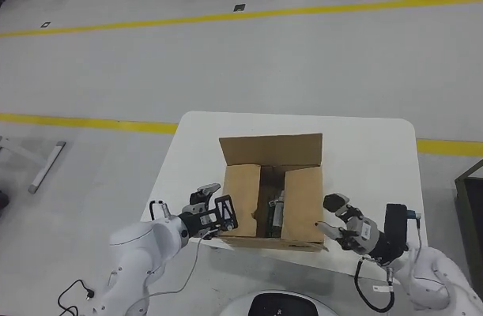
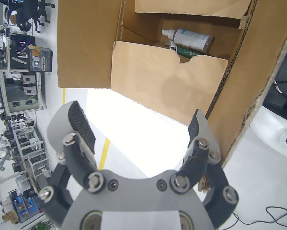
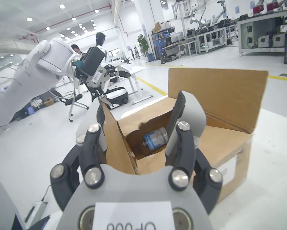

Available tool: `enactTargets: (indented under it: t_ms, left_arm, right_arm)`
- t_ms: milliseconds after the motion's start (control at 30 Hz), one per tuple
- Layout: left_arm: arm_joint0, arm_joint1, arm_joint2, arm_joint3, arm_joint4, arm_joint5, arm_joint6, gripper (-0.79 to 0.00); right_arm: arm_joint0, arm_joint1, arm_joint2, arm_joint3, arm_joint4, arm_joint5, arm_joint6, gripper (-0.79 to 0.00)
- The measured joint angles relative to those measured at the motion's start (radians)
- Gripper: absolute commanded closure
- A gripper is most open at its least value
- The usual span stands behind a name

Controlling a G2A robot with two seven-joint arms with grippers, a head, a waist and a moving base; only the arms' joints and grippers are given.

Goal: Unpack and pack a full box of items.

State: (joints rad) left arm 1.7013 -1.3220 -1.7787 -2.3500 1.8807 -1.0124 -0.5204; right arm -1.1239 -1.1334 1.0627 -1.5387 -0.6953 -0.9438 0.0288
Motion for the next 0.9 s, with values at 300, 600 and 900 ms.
enactTargets:
  t_ms: [300, 600, 900]
  left_arm:
    - [0.049, 0.042, -0.019, 0.000, 0.033, 0.000, 0.115, -0.785]
    - [0.057, 0.058, -0.047, 0.000, -0.001, 0.011, 0.114, -0.785]
    - [0.032, 0.054, -0.054, 0.005, -0.142, 0.122, -0.031, -0.785]
  right_arm:
    - [0.098, -0.020, -0.126, 0.043, 0.138, 0.100, 0.260, 0.000]
    - [0.125, -0.021, -0.184, 0.057, 0.140, 0.037, 0.405, 0.000]
    - [0.128, -0.010, -0.217, 0.026, 0.103, -0.016, 0.536, 0.000]
